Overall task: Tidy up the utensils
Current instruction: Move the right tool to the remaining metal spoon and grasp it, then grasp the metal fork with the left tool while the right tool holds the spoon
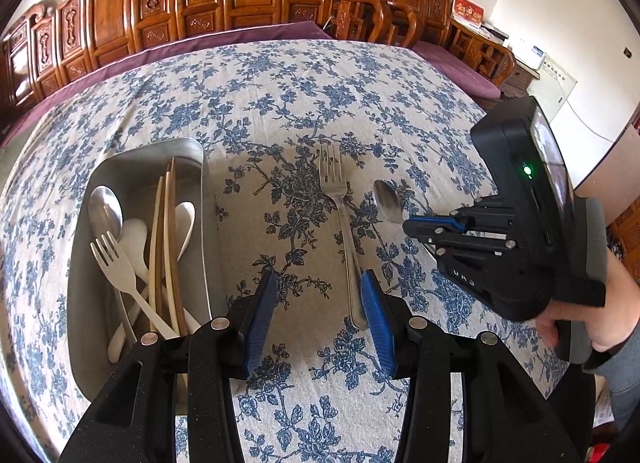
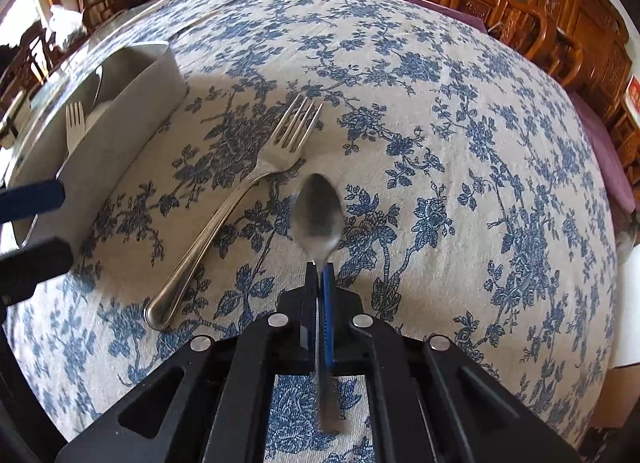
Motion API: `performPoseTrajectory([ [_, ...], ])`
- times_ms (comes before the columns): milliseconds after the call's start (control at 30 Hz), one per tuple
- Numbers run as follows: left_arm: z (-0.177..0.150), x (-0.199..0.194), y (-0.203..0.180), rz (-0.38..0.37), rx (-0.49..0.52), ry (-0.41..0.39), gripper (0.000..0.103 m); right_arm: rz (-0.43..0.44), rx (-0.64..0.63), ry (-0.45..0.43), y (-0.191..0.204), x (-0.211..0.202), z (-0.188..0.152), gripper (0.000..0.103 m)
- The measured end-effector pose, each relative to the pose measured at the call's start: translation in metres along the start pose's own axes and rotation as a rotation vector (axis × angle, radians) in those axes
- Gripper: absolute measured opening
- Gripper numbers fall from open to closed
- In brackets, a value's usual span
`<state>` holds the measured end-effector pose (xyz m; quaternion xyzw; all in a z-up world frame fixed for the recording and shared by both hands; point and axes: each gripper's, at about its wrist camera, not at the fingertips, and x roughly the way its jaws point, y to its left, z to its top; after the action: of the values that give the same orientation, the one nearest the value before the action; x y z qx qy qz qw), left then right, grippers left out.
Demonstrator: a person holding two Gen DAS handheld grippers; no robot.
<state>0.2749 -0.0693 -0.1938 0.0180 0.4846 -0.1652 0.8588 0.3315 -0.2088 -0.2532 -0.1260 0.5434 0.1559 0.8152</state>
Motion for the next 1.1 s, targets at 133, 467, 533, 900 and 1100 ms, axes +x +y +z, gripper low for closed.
performPoseTrajectory([
  [133,0.001,0.007,-0.005,-0.001,0.010,0.009,0.042,-0.022,0.008,-0.013,-0.002,-0.002,-0.004,0.002],
  [467,0.013,0.041,-0.019,0.005,0.014,0.053,0.042,-0.024,0.053,-0.053,-0.032,-0.026,-0.017,0.002],
  [533,0.018,0.052,-0.023,0.014,0.015,0.064,0.042,-0.026,0.051,-0.069,-0.036,-0.033,-0.017,0.002],
  [900,0.035,0.091,-0.026,0.029,-0.001,0.087,0.029,-0.021,0.041,-0.112,-0.043,-0.058,-0.013,0.002],
  [1100,0.038,0.093,-0.025,0.037,-0.001,0.082,0.006,-0.014,0.027,-0.122,-0.038,-0.064,-0.010,0.003],
])
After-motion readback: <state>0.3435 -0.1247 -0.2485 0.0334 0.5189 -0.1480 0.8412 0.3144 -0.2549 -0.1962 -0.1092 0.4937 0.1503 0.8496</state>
